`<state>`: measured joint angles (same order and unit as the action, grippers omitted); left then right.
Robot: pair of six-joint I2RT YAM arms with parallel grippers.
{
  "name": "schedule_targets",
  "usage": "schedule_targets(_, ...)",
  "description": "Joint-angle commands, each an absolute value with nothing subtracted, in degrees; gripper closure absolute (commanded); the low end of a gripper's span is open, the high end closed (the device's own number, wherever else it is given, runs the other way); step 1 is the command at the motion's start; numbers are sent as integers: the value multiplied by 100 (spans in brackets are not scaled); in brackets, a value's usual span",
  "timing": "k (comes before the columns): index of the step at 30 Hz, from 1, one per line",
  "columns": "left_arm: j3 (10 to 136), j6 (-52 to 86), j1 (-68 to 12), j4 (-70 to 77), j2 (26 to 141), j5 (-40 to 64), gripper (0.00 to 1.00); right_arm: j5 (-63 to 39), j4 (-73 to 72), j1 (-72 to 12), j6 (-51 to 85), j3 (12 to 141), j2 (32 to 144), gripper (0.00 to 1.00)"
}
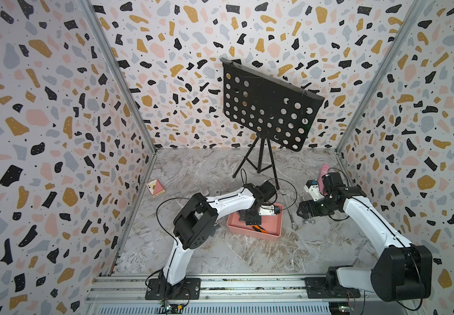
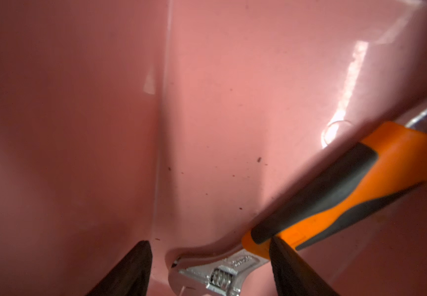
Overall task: Take out the wrench from the storage box
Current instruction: Pick up the wrench from the storage box.
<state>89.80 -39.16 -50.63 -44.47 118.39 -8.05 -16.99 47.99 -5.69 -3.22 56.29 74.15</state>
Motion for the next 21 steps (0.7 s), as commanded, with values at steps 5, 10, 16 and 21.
schedule_targets(5,8799,-3948,-4934,-4094,11898,-727,24,-1790,4888,-582,-277,5781,7345,0)
schedule_targets(10,8728,-4249,-4937,-4485,11966,-321,25,-1811,4894,-587,-281,5797,7328,0)
schedule_targets(16,8701,-4354,-4924,-4861,12005,267,26,-1836,4889,-582,-274,5808,7308,0)
schedule_targets(21,8719,-4486,-4924,-4866,12022,197,28,-1862,4904,-582,-277,5809,7283,0)
